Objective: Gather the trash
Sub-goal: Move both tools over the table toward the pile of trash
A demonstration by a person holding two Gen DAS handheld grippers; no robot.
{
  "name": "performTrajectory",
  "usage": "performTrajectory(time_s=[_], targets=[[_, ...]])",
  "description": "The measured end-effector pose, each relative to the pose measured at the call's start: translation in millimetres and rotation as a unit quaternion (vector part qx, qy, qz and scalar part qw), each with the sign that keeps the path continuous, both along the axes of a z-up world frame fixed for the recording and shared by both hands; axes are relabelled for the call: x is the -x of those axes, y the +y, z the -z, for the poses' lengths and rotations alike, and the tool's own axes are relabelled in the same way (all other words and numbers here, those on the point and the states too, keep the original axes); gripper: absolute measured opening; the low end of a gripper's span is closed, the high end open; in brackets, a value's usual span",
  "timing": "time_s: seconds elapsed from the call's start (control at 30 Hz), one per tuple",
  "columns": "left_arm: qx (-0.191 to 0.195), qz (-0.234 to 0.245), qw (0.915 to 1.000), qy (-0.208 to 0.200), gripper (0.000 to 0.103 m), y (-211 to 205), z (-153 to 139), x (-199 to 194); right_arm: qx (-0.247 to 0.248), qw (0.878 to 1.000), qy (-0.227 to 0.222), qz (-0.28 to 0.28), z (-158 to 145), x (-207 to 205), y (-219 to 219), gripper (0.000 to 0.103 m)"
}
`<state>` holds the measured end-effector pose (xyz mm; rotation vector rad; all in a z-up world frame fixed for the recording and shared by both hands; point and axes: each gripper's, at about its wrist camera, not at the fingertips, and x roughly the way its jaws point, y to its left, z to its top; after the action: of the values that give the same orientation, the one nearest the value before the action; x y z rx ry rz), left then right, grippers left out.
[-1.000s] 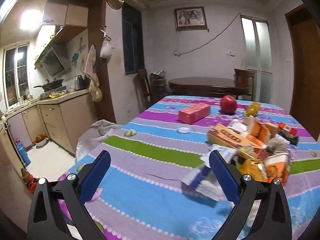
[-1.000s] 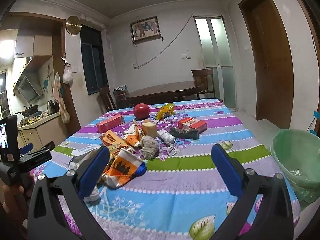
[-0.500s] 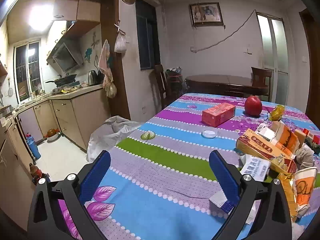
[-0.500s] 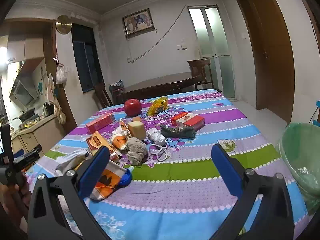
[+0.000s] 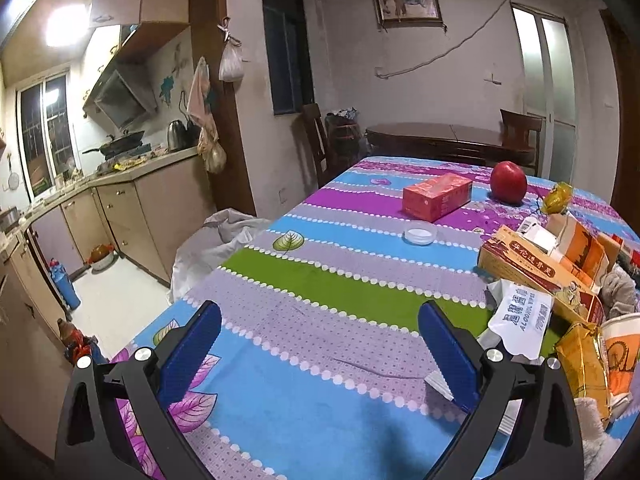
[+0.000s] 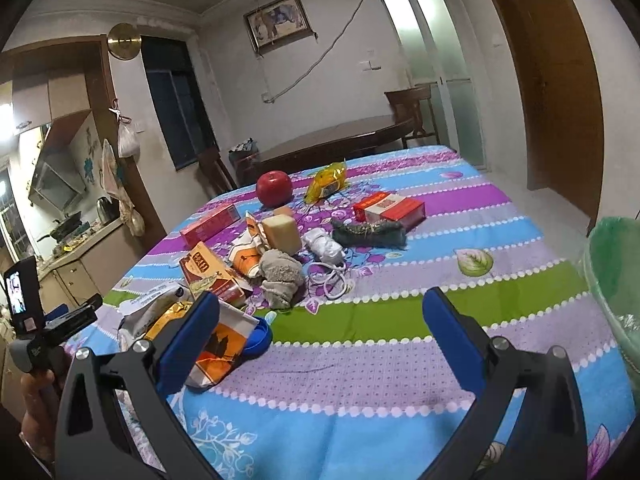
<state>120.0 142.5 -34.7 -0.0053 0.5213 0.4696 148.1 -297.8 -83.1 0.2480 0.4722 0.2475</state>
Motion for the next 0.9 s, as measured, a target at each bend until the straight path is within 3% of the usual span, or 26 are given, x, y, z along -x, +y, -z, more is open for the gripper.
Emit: performTrajectory(time_s=[0.27, 0.67, 0.9], targets=[[0.007, -0.004, 0.9999, -0.012, 0.098, 0.2, -0.3, 1.5, -0.020, 1.000, 0.001, 0.012, 0.9, 1.4, -8.1, 0.098], [-0.003, -0.019, 0.9998, -0.007, 0.098, -1.5, -23.5, 21.1, 0.049, 0.998, -0.042, 0.015, -7.3, 14.6, 12.7, 0.098], [-0.011, -0.020, 0.9995, 0.022, 0.098, -6.2, -28.4, 26.4, 0.060, 0.997, -0.042, 0.008, -12.8, 32.3, 21.1, 0.098]])
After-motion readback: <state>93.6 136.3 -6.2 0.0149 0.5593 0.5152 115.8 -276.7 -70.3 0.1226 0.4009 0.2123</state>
